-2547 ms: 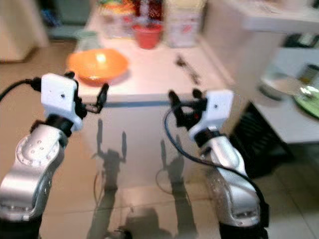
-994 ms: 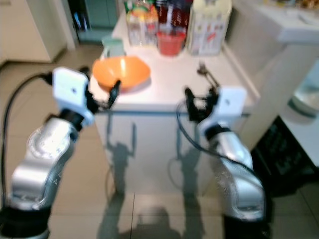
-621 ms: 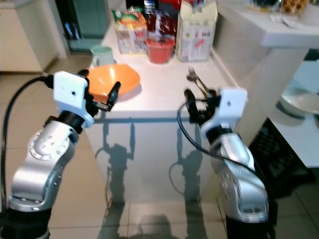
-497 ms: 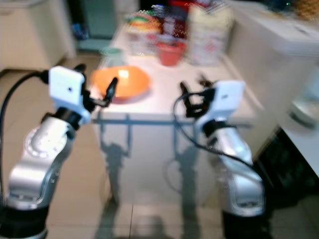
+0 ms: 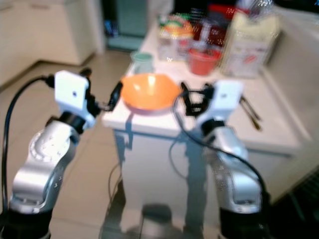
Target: Setting the table
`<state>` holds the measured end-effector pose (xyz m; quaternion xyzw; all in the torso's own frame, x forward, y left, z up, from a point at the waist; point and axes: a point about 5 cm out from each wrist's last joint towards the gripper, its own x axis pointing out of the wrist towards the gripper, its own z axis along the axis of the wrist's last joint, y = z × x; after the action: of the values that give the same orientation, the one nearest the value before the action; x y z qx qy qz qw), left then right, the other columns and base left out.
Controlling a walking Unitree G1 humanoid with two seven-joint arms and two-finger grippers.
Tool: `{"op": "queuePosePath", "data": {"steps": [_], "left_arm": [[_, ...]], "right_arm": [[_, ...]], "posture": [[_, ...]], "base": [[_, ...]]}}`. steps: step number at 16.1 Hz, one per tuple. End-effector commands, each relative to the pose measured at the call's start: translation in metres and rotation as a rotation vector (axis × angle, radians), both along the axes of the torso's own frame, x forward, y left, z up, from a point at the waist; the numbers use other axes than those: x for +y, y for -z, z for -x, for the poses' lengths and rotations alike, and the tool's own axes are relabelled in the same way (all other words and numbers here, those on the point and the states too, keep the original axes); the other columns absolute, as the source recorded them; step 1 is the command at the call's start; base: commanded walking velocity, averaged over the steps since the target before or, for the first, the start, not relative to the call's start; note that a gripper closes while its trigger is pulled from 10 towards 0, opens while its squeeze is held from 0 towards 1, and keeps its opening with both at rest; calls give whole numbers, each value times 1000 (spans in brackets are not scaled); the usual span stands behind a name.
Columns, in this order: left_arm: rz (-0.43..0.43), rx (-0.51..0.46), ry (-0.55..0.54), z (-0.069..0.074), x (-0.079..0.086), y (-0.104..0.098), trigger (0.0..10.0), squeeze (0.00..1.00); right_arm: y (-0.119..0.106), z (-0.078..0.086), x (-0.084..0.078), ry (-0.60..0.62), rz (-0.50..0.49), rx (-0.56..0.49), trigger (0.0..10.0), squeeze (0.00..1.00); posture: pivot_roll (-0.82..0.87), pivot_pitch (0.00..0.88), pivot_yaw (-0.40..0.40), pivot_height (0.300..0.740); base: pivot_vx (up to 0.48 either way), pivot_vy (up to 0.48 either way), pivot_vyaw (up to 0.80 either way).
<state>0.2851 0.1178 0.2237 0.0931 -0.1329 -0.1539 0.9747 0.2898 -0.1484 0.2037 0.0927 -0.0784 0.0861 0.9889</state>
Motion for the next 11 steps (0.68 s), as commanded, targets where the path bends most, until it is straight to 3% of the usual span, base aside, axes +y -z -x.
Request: {"op": "queuePosePath", "data": {"steps": [1,4,5,11], "left_arm": [[-7,13,-13,-2,3,3,10000,0],[-4,8,-3,-2,1,1,10000,0],[39,6,0,-2,1,-1,10000,0],[-7,18,-56,-2,8,7,10000,0]], "right_arm": [[0,1,4,-7,-8,-2,10000,0],[3,1,4,3,-3,15,10000,0],[1,0,3,11,-7,12,10000,0],[7,-3,-9,76,2,70,10000,0]], "posture": [[19,0,-37,740],[18,0,-38,740],[12,0,-41,740],[-3,0,-21,740]], "base": [[337,0,0],[334,0,0],[240,0,0],[0,0,0]]}}
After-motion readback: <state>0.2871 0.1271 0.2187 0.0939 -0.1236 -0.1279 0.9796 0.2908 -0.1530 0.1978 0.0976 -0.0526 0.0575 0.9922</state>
